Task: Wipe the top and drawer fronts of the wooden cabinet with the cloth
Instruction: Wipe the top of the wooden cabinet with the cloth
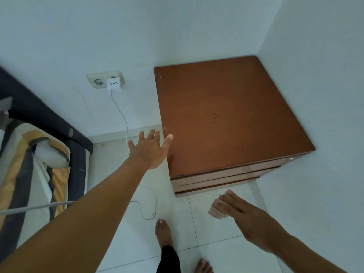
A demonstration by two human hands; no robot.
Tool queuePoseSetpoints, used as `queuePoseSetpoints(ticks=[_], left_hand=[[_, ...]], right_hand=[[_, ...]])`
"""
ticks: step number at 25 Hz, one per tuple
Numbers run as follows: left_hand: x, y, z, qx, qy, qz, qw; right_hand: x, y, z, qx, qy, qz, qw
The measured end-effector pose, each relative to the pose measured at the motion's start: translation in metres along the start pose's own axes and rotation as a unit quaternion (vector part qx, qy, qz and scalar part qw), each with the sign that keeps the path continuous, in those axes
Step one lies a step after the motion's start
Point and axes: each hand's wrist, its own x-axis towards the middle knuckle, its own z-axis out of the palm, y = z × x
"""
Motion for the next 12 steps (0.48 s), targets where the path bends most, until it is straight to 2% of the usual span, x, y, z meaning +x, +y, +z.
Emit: queuePoseSetpoints(ticks=[3,6,12], left_hand=[[0.004,-0.005,-0.007,-0.007,-0.001,-0.008,1.0],[0.018,-0.009,-0.024,-0.029,0.008,-0.004,1.0],[0.08,-0.03,-0.07,-0.049,0.045,0.009,0.998]], right_hand=[[0.048,-0.013,-0.042,0.007,0.099,-0.054,0.994],[0.126,-0.016,-0.093,0.026,0.164,-0.067,0.984],[0.309,-0.008,-0.17,0.052,0.176,-0.006,0.983]])
